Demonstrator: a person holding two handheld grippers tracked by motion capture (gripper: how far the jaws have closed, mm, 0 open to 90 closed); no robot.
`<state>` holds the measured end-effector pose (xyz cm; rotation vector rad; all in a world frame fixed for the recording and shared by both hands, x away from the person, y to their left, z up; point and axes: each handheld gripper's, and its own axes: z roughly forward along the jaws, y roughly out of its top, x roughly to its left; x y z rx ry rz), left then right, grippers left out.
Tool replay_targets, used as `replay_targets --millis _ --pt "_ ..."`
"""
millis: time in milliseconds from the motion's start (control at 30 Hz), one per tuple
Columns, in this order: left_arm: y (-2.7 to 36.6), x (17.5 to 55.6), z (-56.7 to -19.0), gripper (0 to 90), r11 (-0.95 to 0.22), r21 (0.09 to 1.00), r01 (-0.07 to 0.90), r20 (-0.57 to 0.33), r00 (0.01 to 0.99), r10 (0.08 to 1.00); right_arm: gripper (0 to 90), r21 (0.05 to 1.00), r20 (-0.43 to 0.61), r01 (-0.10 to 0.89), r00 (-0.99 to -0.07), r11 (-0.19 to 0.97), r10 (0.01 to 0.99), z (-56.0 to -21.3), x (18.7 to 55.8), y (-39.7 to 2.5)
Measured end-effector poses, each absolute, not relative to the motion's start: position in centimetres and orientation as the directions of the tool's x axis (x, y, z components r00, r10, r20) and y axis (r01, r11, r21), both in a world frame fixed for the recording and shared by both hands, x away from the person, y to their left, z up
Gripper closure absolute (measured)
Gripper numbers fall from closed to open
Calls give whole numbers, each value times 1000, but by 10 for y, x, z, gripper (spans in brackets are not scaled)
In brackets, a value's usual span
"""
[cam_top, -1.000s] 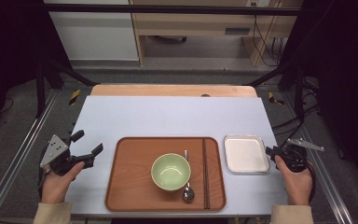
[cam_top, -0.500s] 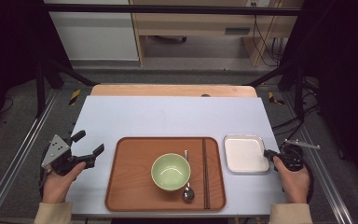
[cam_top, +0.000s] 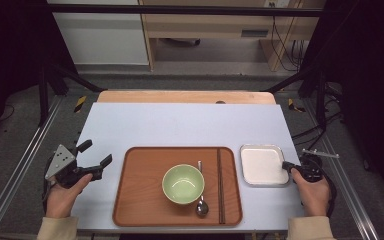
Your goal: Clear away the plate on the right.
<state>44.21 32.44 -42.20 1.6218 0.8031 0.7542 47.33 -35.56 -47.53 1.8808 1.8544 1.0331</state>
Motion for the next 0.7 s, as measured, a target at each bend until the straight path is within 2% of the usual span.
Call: replay_targets --millis 300,433,700 --pt "324 442 -422 104 -151 982 112 61 565 823 864 657 272 743 -75 -128 959 -475 475 -354" --pt "324 442 -422 104 -150 982 113 61 564 823 890 658 327 731 -58 -183 943 -472 475 -354" --pt "324 442 -422 104 -151 982 113 62 562 825 892 723 308 664 -63 -191 949 -455 468 -349"
